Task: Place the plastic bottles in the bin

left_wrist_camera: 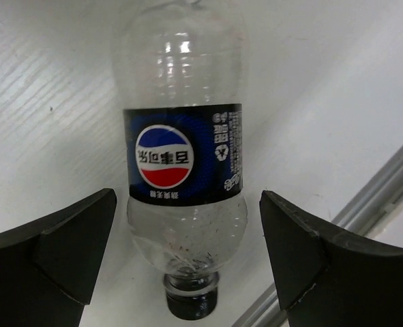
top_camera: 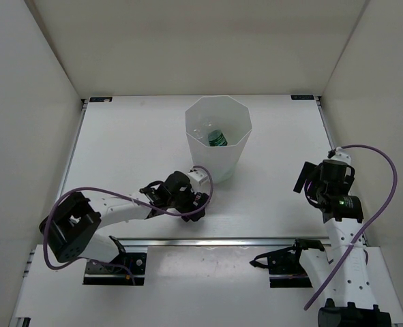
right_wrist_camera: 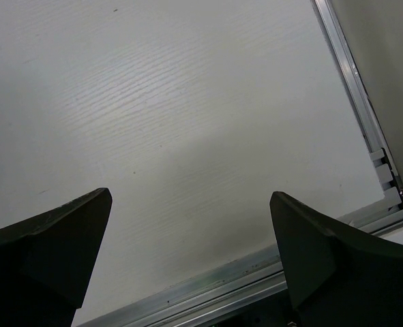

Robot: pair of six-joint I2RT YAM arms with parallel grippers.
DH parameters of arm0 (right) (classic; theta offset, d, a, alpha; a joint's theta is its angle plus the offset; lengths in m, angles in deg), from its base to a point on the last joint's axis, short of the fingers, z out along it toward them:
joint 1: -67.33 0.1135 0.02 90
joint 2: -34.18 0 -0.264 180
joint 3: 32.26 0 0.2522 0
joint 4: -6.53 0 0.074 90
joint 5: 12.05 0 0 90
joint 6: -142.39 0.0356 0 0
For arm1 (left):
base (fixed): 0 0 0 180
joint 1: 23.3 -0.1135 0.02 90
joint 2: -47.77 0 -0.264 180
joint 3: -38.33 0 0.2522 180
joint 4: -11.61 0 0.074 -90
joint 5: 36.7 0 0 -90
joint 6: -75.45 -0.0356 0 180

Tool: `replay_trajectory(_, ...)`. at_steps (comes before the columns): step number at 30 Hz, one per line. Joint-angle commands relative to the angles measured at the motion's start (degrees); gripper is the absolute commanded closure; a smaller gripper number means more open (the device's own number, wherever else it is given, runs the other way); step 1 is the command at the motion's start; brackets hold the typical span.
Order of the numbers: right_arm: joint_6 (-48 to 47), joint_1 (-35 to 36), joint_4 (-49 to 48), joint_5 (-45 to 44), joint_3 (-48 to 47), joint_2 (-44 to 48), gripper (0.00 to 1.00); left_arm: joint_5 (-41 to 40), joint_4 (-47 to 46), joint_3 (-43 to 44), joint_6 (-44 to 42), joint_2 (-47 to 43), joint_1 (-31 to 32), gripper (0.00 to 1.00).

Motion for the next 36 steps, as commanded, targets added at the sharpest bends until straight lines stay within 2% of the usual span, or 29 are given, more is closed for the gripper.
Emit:
replay_trajectory(1, 0.4, 0.4, -1.6, 0.2, 0.1, 0.4, 0.0, -4.9, -3.4, 0.1, 0.0, 0.3, 1.6, 0.04)
replay_trajectory(2, 0.6, 0.3, -1.3, 0.4, 0.1, 0.1, 0.01, -5.4, -3.5, 0.6, 0.5, 0.3, 1.8, 0.07)
replay_trajectory(5, 0.8, 0.2, -1.9, 1.0, 0.4, 0.8, 0.01, -5.3, -3.7, 1.3, 1.5, -0.5, 1.8, 0.37)
replay_trajectory(8, 1.5, 0.1, -1.8, 1.9, 0.8, 1.7, 0.01, -5.1, -3.1, 0.3, 2.3, -4.1, 1.2, 0.47)
replay_trajectory(12, 1.5, 0.5, -1.6, 1.8, 0.7, 1.6, 0.01, -7.0, 5.3, 0.6, 4.0, -12.5, 0.7, 0.47)
replay_trajectory(13, 1.5, 0.6, -1.0, 1.7, 0.6, 1.4, 0.01, -9.0, 8.5, 0.4, 4.7, -16.9, -0.2, 0.47)
replay_trajectory(16, 1.1, 0.1, -1.3, 1.1, -0.4, 1.0, 0.0, -13.6, 17.7, 1.9, 8.7, -29.0, -6.0, 0.47)
replay_trajectory(18, 0.5, -0.5, -1.3, 1.7, -0.7, 0.8, 0.01, -15.1, 23.1, 7.1, 8.4, -36.3, -12.1, 0.46)
replay_trajectory(20, -0.1, -1.0, -2.2, 1.9, -0.6, 0.4, 0.01, -15.0, 24.7, 13.2, 6.8, -37.8, -16.2, 0.46)
replay_trajectory(23, -0.6, -1.7, -3.6, 2.4, -0.4, -0.3, 0.01, -14.8, 22.1, 23.1, 4.1, -33.1, -18.4, 0.45)
replay_trajectory(25, -0.3, -1.5, -4.8, 3.8, -0.2, -1.2, 0.01, -16.2, 18.1, 27.8, 2.0, -25.9, -14.3, 0.44)
replay_trajectory(27, 0.0, -0.7, -5.4, 3.8, -0.1, -1.6, 0.01, -17.4, 16.0, 38.1, 1.2, -17.9, -11.6, 0.44)
replay_trajectory(28, 0.2, -0.3, -5.7, 3.6, -0.4, -1.9, 0.01, -16.9, 16.7, 41.2, 0.3, -12.0, -10.5, 0.43)
replay_trajectory(30, 1.0, 0.9, -6.2, 3.7, -0.5, -2.0, 0.0, -13.7, 18.5, 53.0, 0.9, -4.3, -9.9, 0.43)
replay_trajectory(33, 1.2, 1.5, -7.6, 4.4, -0.9, -2.8, 0.01, -11.1, 19.7, 62.3, 2.5, 5.9, -8.9, 0.37)
replay_trajectory(36, 1.1, 0.8, -8.2, 5.5, -0.6, -4.4, 0.01, -13.3, 22.1, 68.0, 0.5, 12.3, -6.3, 0.34)
